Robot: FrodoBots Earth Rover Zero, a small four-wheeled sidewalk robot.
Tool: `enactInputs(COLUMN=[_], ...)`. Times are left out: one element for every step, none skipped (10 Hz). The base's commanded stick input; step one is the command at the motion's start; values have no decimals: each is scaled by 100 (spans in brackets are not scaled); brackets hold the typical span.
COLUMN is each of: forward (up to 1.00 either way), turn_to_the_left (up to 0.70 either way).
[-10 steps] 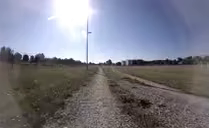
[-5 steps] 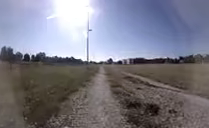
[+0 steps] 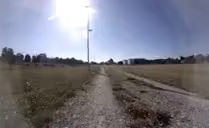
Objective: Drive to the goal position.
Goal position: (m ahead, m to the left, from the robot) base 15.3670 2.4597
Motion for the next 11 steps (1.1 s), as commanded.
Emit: enactInputs(forward=[50, 50, 50, 50, 50, 50, 50, 50, 50, 50, 50], turn_to_the_left=[0, 0, 0, 0, 0, 0, 0, 0, 0, 0, 0])
